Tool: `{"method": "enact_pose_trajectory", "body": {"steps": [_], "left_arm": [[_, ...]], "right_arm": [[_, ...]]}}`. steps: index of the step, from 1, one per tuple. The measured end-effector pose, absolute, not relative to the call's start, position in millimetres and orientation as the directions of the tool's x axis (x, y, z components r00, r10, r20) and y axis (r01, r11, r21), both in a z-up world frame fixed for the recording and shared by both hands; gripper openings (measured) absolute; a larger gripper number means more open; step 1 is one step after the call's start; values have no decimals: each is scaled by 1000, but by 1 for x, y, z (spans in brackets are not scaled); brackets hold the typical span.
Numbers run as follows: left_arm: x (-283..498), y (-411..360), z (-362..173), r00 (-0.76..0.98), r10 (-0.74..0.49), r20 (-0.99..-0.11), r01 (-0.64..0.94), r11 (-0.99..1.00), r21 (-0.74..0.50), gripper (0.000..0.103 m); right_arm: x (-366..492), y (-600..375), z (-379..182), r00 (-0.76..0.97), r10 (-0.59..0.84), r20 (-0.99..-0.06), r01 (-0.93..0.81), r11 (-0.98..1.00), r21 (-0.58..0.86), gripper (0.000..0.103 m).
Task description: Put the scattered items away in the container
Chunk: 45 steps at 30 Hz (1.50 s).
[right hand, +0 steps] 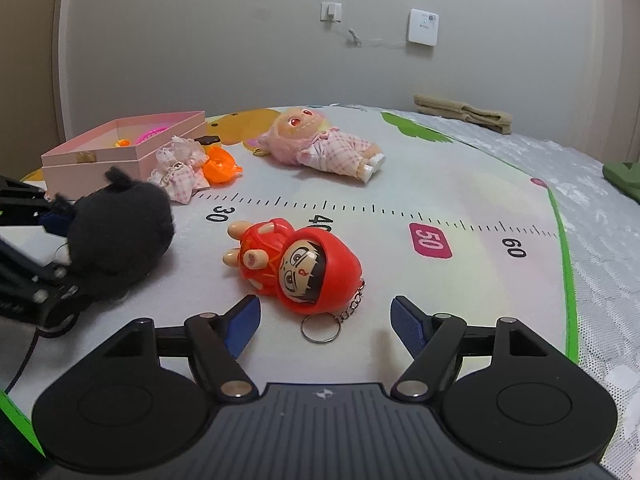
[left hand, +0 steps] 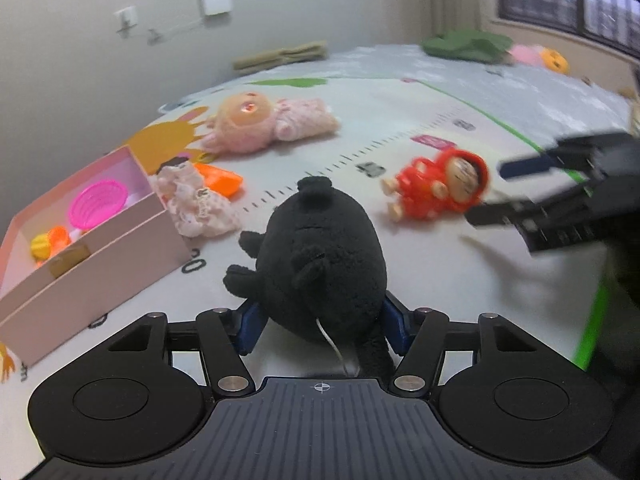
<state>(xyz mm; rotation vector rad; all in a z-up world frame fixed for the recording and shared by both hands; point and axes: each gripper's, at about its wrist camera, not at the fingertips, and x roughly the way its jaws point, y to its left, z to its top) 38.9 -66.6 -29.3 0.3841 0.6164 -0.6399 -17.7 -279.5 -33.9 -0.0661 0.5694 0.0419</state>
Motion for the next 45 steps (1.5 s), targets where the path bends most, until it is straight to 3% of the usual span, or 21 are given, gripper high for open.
{"method": "enact_pose_trajectory", "body": {"steps": [11,20,23,27,30,33,37,39,45], "left_arm": [[37,-33,-24,691,-307,-654,615,726,308,90],[59,-7,-21,791,-91,-605,382,846,372,93],[60,-1,-12,797,-89,-598,345,879,329,94],[46,-7,7,772,-246,-586,409,898,162,96],[39,-27,9,762,-320,-563,457,882,117,97],[44,-53,-3,784,-279,-555,423,893,150,98],[56,-71,-16,790,-254,-559,337,940,48,99],[58,-77,-20,815,-213,-539,290,955,62,99],[60,-77,-28,793,-231,-564,311,949,48,99]], "right_arm": [[-20,-274,-34,840,37,-542,-71,997,-42,76],[-20,-275,-37,834,35,-550,-68,997,-39,76],[-20,-275,-37,835,34,-549,-65,997,-37,76],[-20,-274,-37,835,42,-549,-69,997,-29,76],[-20,-274,-37,832,49,-552,-68,998,-14,77],[-17,-275,-35,830,54,-555,-39,998,38,78],[-9,-274,-30,842,25,-538,56,989,134,83],[-3,-270,-30,847,17,-531,82,983,163,83],[13,-264,-38,821,-1,-570,69,993,98,83]]}}
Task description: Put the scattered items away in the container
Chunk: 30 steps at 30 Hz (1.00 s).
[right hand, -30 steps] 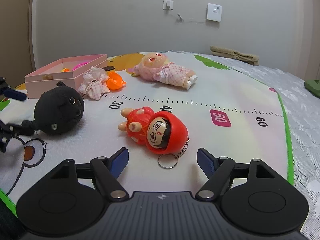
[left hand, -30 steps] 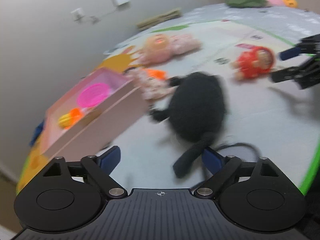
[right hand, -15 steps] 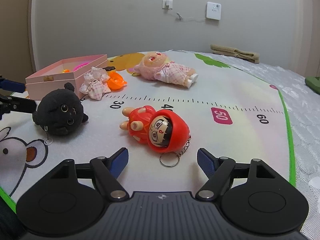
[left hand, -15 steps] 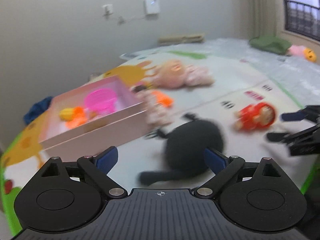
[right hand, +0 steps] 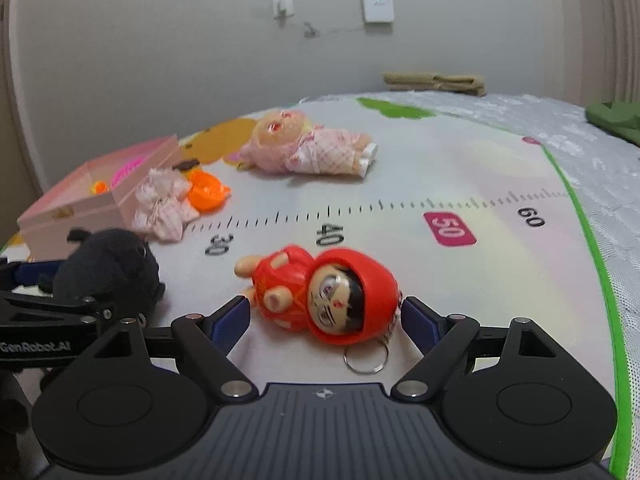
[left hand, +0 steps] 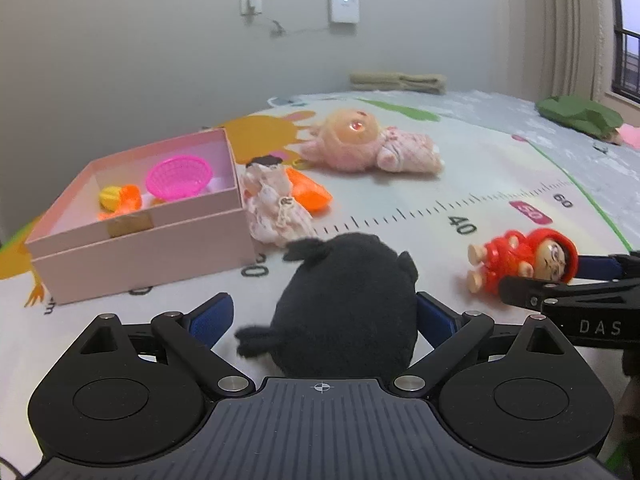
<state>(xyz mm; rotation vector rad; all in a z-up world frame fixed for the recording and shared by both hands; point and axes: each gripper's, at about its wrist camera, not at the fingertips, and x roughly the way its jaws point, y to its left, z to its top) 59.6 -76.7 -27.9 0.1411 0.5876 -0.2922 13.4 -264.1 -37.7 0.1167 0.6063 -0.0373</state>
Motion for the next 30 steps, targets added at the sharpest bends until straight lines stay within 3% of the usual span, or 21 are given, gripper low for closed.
{"method": "enact_pose_trajectory", "body": {"steps": [6,10,20,27,30], "left_arm": [[56,-69,-28,784,-240,-573,320,947,41,99],[54,-68,-26,786,-238,-570,322,945,50,99],[29,-57,-27,761,-257,-596,404,906,126,99],[38,-21,-33,831,-32,-556,245,918,313,99],[47,-4,-27,823,-35,-566,226,936,271,99]], "right_arm": [[8,-280,-41,804,-90,-588,75,996,-49,83],[9,-295,-38,803,-131,-581,137,990,-34,83],[4,-286,-37,817,-91,-570,91,995,-28,83],[2,-287,-41,810,-80,-581,87,996,-16,84],[0,-287,-43,808,-79,-583,88,996,-13,84]]}}
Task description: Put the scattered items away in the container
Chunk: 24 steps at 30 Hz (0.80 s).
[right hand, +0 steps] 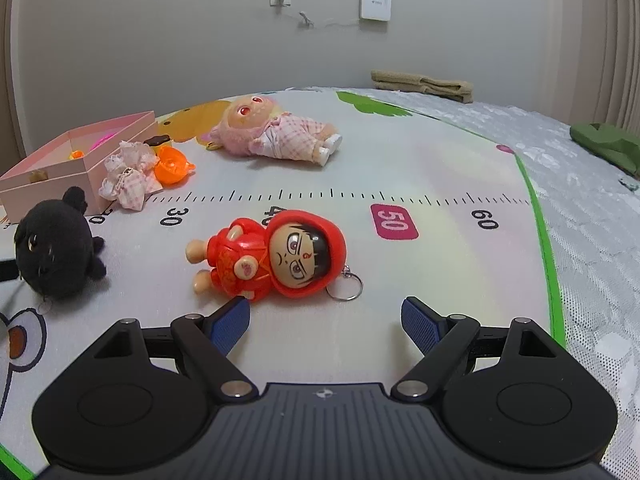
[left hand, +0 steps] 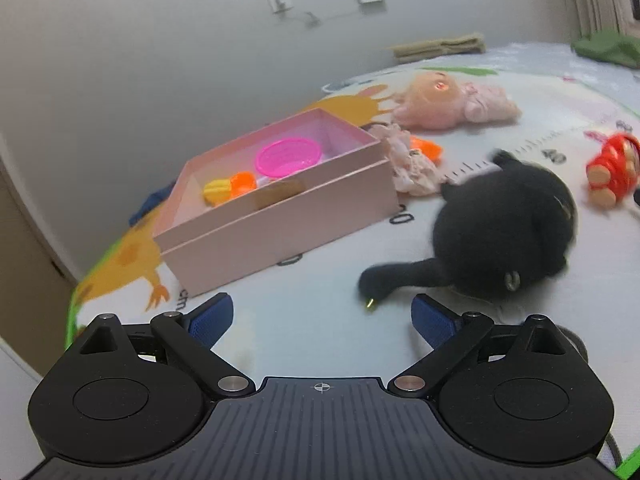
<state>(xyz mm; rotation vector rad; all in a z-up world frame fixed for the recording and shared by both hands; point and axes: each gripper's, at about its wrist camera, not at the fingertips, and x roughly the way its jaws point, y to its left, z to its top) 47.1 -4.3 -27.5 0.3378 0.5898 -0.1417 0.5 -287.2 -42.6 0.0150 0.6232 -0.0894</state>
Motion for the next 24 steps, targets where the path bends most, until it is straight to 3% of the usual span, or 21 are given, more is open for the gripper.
{"method": "enact_pose_trajectory", "body": {"steps": [4,7,16,19,24], "left_arm": [[41,1,-12,782,-300,-547,397,915,67,99],[36,-16,-9,759,-383,-526,469,883,33,99],[53,-70,-30,753,-324,-573,380,924,-24,100],[55,-81,-36,755,-286,-591,365,931,16,100],[52,-67,-35,734,-313,-603,438,897,67,100]], "right_arm": [[-1,-287,-41,813,-81,-577,88,996,-15,84],[-4,-285,-39,821,-81,-565,85,996,-19,84],[12,-274,-31,837,-32,-547,25,999,-21,90],[21,-262,-29,834,11,-551,-62,995,-73,96],[42,-260,-32,818,-3,-576,-99,985,-145,97]]}}
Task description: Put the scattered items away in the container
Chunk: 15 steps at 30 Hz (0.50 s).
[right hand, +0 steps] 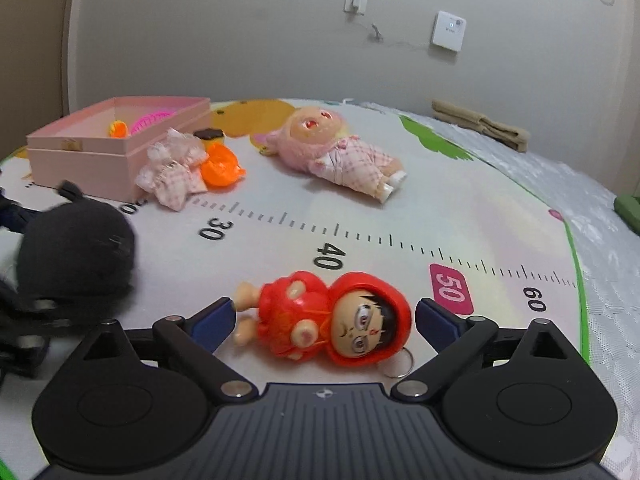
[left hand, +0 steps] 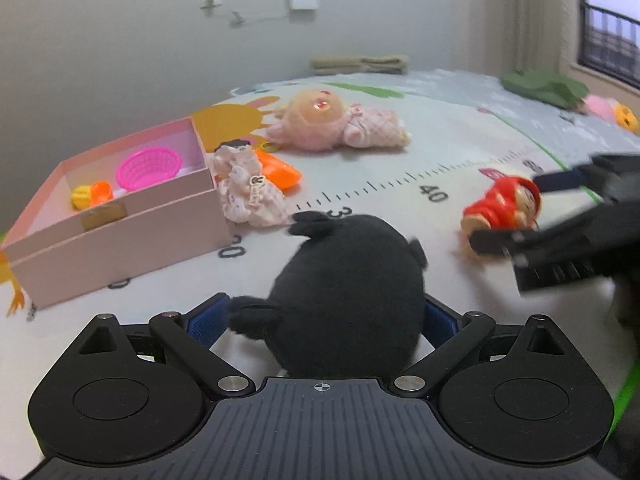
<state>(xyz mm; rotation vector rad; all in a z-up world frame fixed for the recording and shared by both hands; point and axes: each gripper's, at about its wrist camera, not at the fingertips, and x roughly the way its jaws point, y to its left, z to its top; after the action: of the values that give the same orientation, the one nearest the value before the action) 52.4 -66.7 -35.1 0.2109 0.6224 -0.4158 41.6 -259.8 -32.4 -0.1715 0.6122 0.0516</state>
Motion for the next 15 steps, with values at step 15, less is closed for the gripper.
{"method": "enact_pose_trajectory", "body": {"steps": [15], "left_arm": [[29,-15,-15,733,-244,-635,383,919,89,100]], "right_arm": [[31,-263,-40,813,17,-581,-88,992,-94,97]]}}
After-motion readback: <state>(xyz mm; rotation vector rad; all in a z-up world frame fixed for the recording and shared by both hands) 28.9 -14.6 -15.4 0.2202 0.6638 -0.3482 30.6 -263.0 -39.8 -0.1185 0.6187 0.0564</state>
